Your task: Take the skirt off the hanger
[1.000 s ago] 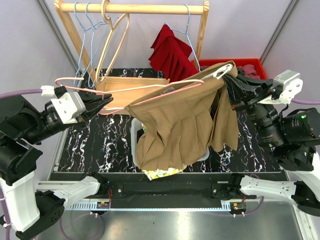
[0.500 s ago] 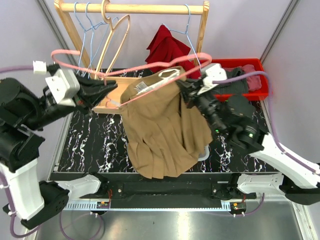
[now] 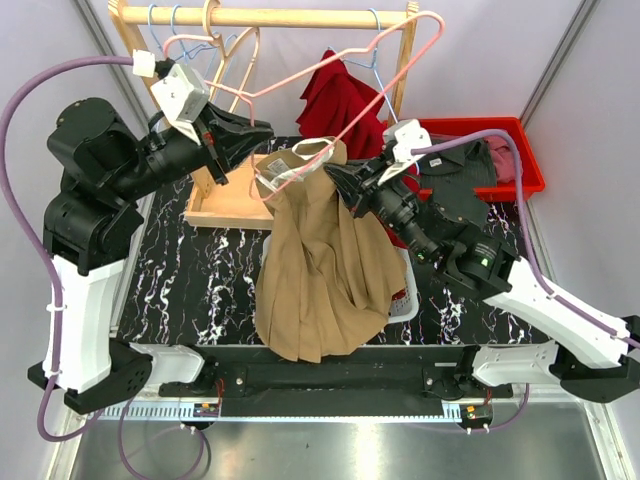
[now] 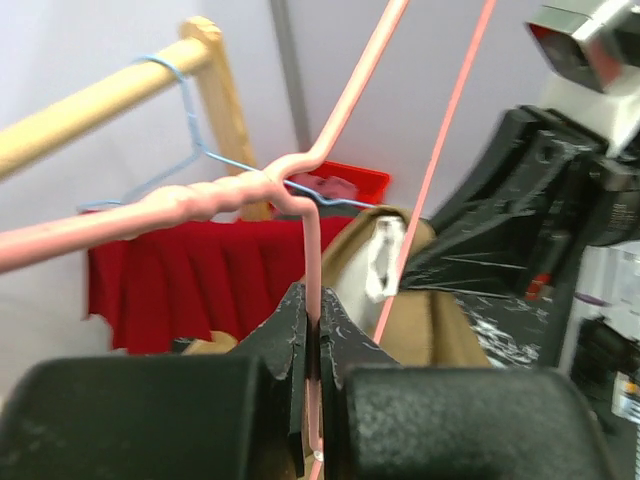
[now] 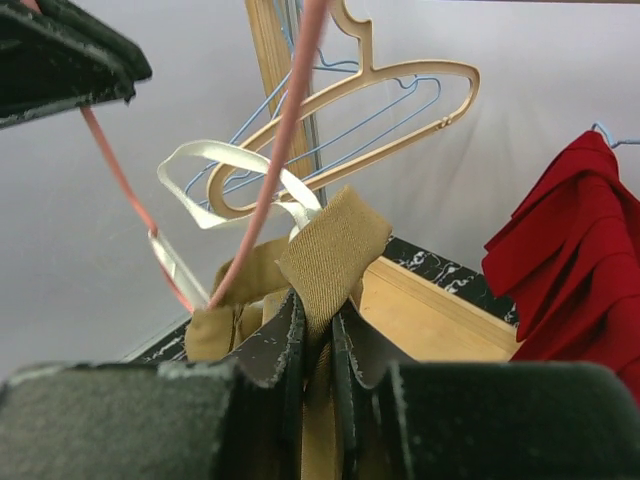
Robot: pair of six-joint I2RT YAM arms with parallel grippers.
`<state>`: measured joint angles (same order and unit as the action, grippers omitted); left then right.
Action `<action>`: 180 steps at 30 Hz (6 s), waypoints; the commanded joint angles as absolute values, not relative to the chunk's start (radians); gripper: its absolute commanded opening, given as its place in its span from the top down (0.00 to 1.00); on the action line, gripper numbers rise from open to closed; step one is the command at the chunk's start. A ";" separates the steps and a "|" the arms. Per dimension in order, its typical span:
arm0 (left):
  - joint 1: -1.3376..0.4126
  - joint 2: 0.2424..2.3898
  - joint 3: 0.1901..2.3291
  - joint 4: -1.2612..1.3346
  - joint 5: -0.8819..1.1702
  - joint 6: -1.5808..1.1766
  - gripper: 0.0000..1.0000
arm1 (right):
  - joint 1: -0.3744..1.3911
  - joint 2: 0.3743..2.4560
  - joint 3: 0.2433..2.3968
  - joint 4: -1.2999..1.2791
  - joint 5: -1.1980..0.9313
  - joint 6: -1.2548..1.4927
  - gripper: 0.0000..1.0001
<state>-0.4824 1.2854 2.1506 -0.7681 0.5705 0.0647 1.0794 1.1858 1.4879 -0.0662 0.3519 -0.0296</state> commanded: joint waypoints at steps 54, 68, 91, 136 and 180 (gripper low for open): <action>-0.483 1.313 2.223 -0.554 0.293 0.023 1.00 | 1.075 1.126 1.434 -0.187 0.537 0.005 0.60; -0.466 1.244 2.151 -0.577 0.258 0.063 1.00 | 1.075 1.241 1.261 -0.324 0.400 0.113 0.00; -0.453 1.172 2.062 -0.597 0.217 0.084 1.00 | 1.068 1.419 1.102 0.066 0.689 0.043 1.00; -0.454 1.216 2.002 -1.310 -0.196 0.152 0.77 | 1.144 1.296 0.965 -0.091 0.202 0.207 0.99; 0.399 1.265 1.118 -0.812 0.521 0.529 0.28 | 1.272 1.026 1.238 -0.307 0.650 0.031 0.00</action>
